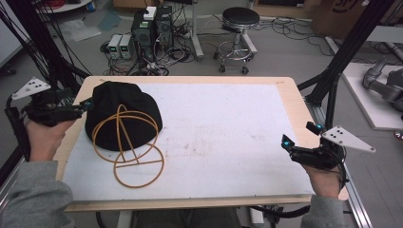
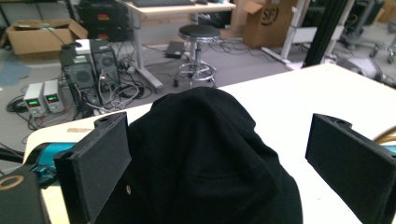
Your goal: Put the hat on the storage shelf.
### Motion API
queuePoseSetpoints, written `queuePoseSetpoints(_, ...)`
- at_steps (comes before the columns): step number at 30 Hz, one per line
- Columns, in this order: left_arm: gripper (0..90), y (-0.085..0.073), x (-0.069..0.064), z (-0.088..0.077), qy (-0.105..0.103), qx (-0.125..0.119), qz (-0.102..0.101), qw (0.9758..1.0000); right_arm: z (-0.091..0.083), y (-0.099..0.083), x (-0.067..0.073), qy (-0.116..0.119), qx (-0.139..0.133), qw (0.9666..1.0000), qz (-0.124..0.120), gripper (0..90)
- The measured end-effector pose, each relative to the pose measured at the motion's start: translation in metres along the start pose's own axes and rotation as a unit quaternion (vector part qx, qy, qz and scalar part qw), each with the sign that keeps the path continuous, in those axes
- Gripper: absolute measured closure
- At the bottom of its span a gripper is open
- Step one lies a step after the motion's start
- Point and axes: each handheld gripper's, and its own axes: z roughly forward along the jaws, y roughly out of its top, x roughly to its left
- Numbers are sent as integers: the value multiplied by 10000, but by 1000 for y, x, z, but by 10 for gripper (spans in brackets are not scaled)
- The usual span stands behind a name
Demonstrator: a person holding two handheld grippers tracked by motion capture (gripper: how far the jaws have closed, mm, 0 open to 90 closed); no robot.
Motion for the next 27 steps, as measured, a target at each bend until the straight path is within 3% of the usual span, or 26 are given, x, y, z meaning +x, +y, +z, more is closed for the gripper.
queuePoseSetpoints(7, 72, 8, 9, 25, -252, 151, -24, 9996, 8, -4, 2, 58, 154, 9998, -67, 36)
queuePoseSetpoints(13, 97, 13, 16, 61, -460, 558, 59, 9974, 8, -4, 3, 72, 196, 9997, -95, 36)
queuePoseSetpoints(19, 147, 16, 19, 87, -658, 644, 120, 9957, 8, -5, 2, 70, 208, 9997, -98, 36)
queuePoseSetpoints(27, 320, 9, 26, 105, -772, 561, 52, 9954, 8, -6, 4, 82, 285, 9994, -156, 36)
